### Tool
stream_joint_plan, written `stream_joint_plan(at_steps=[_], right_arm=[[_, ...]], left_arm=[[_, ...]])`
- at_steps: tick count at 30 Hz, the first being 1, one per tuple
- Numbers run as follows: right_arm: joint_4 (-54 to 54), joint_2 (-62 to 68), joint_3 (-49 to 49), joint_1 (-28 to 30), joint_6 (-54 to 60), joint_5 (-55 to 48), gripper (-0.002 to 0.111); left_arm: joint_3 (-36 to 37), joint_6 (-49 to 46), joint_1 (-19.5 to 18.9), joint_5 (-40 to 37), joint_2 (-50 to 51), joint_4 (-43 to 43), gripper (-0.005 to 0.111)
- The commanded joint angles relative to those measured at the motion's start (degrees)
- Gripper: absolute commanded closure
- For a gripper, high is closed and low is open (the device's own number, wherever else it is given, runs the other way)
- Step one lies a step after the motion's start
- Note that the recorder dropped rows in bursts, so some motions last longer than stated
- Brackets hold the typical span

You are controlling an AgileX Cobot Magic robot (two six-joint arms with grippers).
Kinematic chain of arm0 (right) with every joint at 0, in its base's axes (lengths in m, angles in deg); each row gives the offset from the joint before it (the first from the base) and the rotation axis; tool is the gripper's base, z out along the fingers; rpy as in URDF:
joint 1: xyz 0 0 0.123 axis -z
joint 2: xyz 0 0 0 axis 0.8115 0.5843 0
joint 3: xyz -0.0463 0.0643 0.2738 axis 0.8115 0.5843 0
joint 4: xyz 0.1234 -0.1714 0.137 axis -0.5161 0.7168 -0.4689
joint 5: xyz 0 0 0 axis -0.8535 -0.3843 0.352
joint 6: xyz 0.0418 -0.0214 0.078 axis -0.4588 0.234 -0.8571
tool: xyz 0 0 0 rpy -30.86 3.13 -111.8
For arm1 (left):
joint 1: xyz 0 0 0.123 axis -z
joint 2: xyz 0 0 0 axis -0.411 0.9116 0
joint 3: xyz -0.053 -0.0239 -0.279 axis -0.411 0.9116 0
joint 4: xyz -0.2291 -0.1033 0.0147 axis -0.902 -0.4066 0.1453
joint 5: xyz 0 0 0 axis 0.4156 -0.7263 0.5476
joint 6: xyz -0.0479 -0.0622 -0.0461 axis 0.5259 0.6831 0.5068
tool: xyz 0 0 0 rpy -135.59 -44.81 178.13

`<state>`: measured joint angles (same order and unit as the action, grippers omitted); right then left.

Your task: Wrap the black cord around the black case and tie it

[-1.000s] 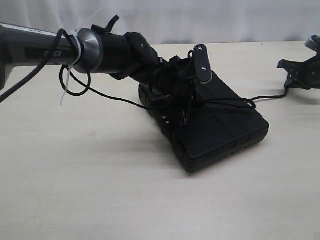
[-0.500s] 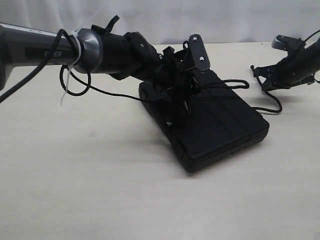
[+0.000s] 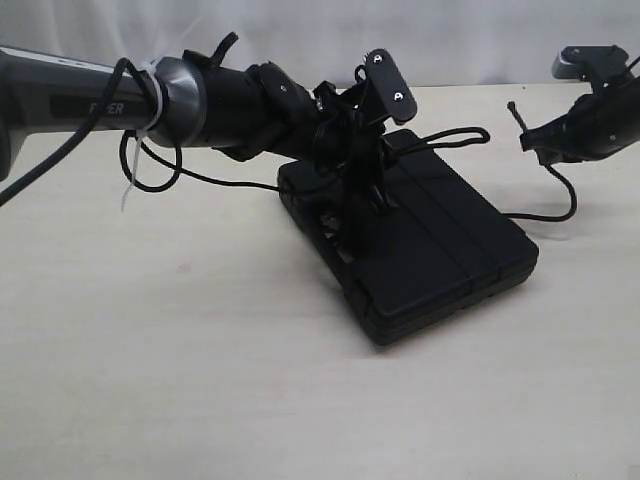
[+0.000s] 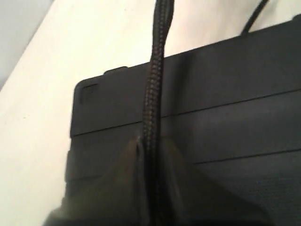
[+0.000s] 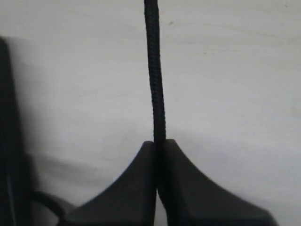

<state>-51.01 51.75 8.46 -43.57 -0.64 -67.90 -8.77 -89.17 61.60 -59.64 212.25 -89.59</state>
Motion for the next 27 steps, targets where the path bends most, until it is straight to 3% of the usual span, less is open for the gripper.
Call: stream_joint_plan(at_steps=[1,12,22,24,27], right_arm=[[-4.81,-4.76,4.35,-0.79,8.73,-1.37,0.104],[-10.58,-13.42,12.70,-0.79,26.20,-10.44,0.104],[-10.99,-14.23,12.91,-0.79,26.30,-15.70,0.104],[-11.03,-14.23,12.91,-0.79,18.57,-10.85,0.104],[1.39,-14.23,12.52,-0.69,-8.33,-2.29,0.103]], left_arm=[[0.05,3.98,-0.04,5.56,-0.76,-1.26,0.107],[0.05,5.72,-0.04,8.43,0.66,-1.59,0.107],[0.05,5.72,0.07,8.09,0.76,-1.63,0.107],[0.05,5.72,0.28,8.08,0.76,-1.63,0.107],[0.05,5.72,0.28,8.08,0.76,-1.52,0.107]])
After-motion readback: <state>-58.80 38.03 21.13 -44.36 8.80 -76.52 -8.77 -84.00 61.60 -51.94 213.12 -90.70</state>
